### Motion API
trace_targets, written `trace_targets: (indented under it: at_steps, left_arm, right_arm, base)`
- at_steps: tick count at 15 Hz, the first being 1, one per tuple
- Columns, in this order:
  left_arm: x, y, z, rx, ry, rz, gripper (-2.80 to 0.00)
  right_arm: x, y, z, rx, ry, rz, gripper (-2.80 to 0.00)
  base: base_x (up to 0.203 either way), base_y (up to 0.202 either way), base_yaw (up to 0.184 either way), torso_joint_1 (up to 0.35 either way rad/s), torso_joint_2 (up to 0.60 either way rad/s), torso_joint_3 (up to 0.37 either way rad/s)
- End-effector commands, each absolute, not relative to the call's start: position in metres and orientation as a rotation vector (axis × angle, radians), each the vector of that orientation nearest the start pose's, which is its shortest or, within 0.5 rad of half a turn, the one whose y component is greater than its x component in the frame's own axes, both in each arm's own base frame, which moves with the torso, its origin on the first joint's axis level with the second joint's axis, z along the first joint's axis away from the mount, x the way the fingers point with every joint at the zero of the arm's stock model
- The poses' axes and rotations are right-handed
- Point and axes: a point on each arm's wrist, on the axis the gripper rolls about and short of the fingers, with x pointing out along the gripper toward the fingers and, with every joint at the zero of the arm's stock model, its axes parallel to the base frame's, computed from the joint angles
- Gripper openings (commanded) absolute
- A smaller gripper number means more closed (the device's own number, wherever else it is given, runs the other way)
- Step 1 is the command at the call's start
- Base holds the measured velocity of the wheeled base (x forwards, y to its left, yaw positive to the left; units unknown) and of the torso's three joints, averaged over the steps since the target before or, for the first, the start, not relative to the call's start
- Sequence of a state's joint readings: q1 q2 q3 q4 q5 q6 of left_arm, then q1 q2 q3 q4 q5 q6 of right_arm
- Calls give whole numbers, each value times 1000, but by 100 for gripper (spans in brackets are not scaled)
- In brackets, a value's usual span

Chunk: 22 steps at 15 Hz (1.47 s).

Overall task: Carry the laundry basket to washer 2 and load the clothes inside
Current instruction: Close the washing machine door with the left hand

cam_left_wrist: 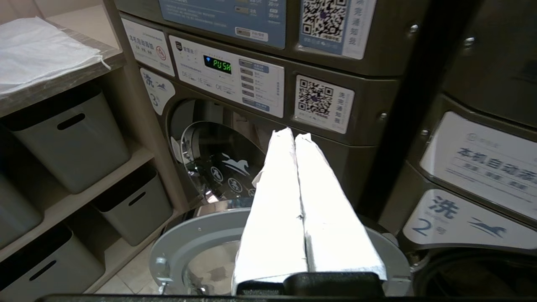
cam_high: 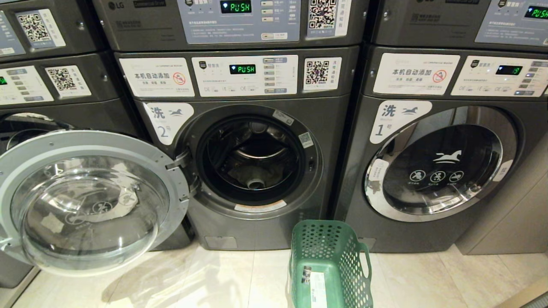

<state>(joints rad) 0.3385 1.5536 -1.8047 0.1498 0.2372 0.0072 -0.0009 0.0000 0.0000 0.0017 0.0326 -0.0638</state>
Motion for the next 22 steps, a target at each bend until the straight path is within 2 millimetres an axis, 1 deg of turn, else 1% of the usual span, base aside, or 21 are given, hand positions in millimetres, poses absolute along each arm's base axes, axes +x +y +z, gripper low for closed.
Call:
trace_targets:
  at_steps: [1,3,5,7,8,9,10,13,15,17,19,22]
  left_arm:
    - [271,124,410,11,-38,606,-280]
    - [282,137,400,6,4,554,-280]
    - [295,144,386,-5,63,542,-280]
    - [304,157,374,-20,95,553,-280]
    - [308,159,372,-63,85,511,-280]
    - [309,159,371,-117,70,430,-280]
    - [309,167,370,-143,59,383,-280]
    - [306,210,362,-152,0,286,-280]
    - [305,246,345,-154,-3,239,-280]
    - [306,276,328,-145,-18,252,-280]
    - [309,296,311,-151,-10,215,-280]
    - [317,317,286,-152,-4,126,-280]
  right_arm:
    - [-23,1,75,-64,2,31,-280]
    - [-23,1,75,-64,2,33,-280]
    - [-23,1,75,-64,2,32,-280]
    - [-23,1,75,-64,2,34,-280]
    - [-23,1,75,-64,2,33,-280]
    - [-23,1,75,-64,2,34,-280]
    - [-23,1,75,-64,2,33,-280]
    - [-23,1,75,-64,2,34,-280]
    - [-23,1,75,-64,2,33,-280]
    - [-23,1,75,-64,2,32,-280]
    - [-23,1,75,-64,2,34,-280]
    - [-23,1,75,-64,2,34,-280]
  base:
    - [0,0,0,0,0,0]
    - [0,0,0,0,0,0]
    - [0,0,0,0,0,0]
    - [0,0,0,0,0,0]
    - [0,0,0,0,0,0]
    - [0,0,0,0,0,0]
    - [0,0,0,0,0,0]
    - [0,0,0,0,0,0]
    - [0,0,0,0,0,0]
    - [0,0,0,0,0,0]
    - [0,0,0,0,0,0]
    - [0,0,0,0,0,0]
